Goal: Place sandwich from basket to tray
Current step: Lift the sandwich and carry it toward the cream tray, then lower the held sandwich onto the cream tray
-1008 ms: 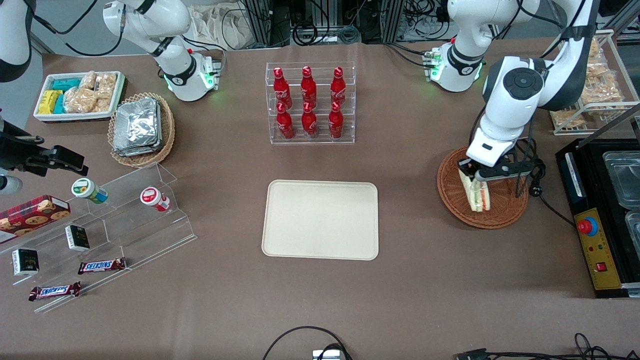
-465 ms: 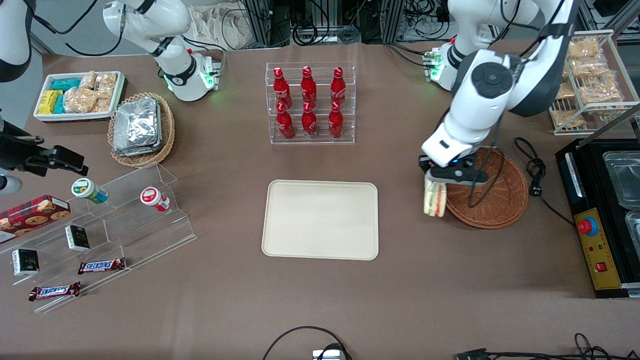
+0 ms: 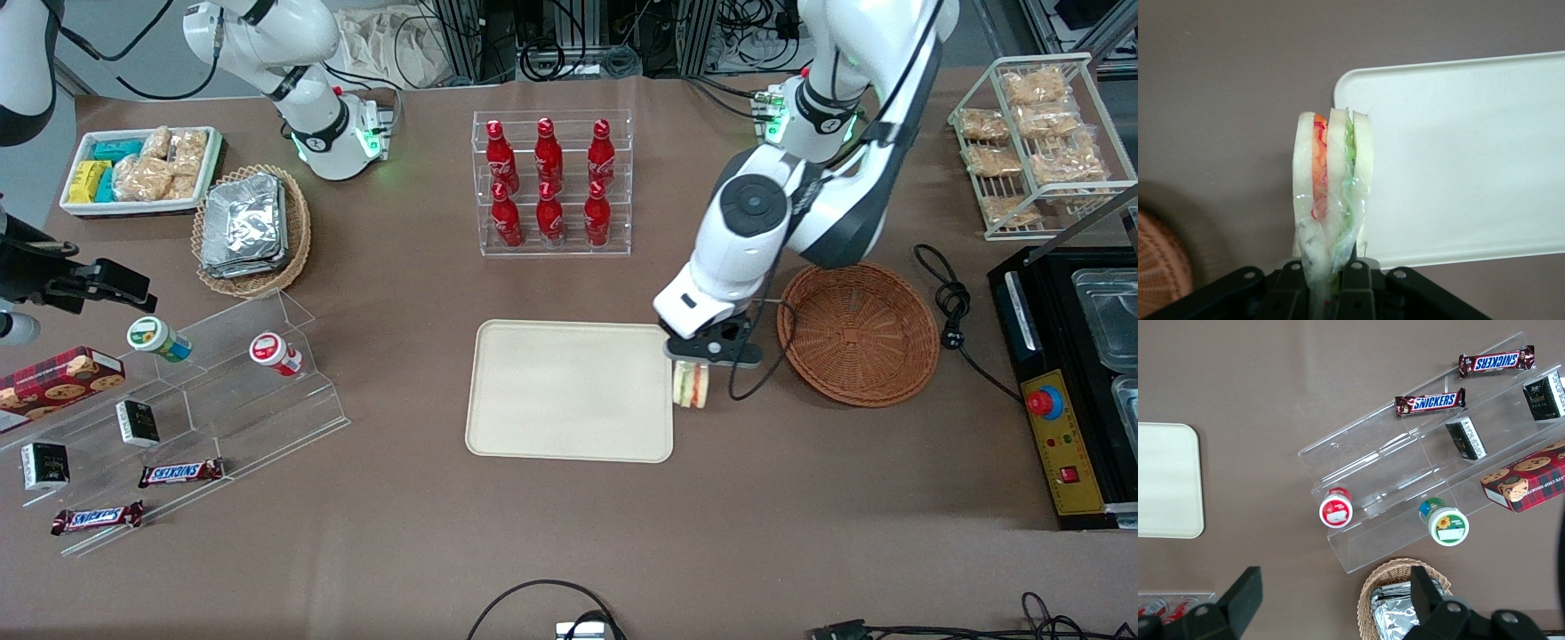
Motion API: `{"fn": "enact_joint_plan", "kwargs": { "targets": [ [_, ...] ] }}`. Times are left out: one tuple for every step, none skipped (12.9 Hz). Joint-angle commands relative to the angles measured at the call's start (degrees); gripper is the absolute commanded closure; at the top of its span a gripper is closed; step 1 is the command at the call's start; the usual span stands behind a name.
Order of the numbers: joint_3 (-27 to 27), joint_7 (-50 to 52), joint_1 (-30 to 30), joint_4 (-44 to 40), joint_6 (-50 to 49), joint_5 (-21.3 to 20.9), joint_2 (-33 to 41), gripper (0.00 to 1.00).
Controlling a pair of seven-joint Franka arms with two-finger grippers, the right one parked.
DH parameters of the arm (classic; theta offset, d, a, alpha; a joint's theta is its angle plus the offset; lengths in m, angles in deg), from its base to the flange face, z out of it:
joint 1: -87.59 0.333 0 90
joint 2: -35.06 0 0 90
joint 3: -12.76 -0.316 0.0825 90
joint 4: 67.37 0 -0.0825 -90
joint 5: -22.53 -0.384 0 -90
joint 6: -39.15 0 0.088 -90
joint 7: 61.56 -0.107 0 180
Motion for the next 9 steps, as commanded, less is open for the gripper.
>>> {"fn": "enact_joint_plan", "kwargs": {
  "targets": [
    [-0.40,0.41,-0.96,-4.86,-1.26,0.59,-4.72,0.90],
    [0.73,0.85,-1.05,-6.52,-1.17,0.67,-6.91,0.90],
    [1.27,1.29,-1.05,-8.63,-1.00,0.67,-9.37,0.90],
    [1.36,2.51,-1.40,-10.65,-1.00,0.67,-11.48,0.90],
    [1.62,3.48,-2.19,-12.15,-1.00,0.59,-13.16,0.90],
    [1.62,3.58,-2.37,-12.68,-0.91,0.59,-14.13,0.90],
    [1.71,3.49,-2.37,-12.69,-0.47,0.59,-14.58,0.90],
    [1.71,3.40,-2.63,-12.52,0.31,0.59,-15.28,0.89],
    [1.71,3.31,-2.81,-12.60,1.11,0.59,-16.24,0.88]
  ]
}}
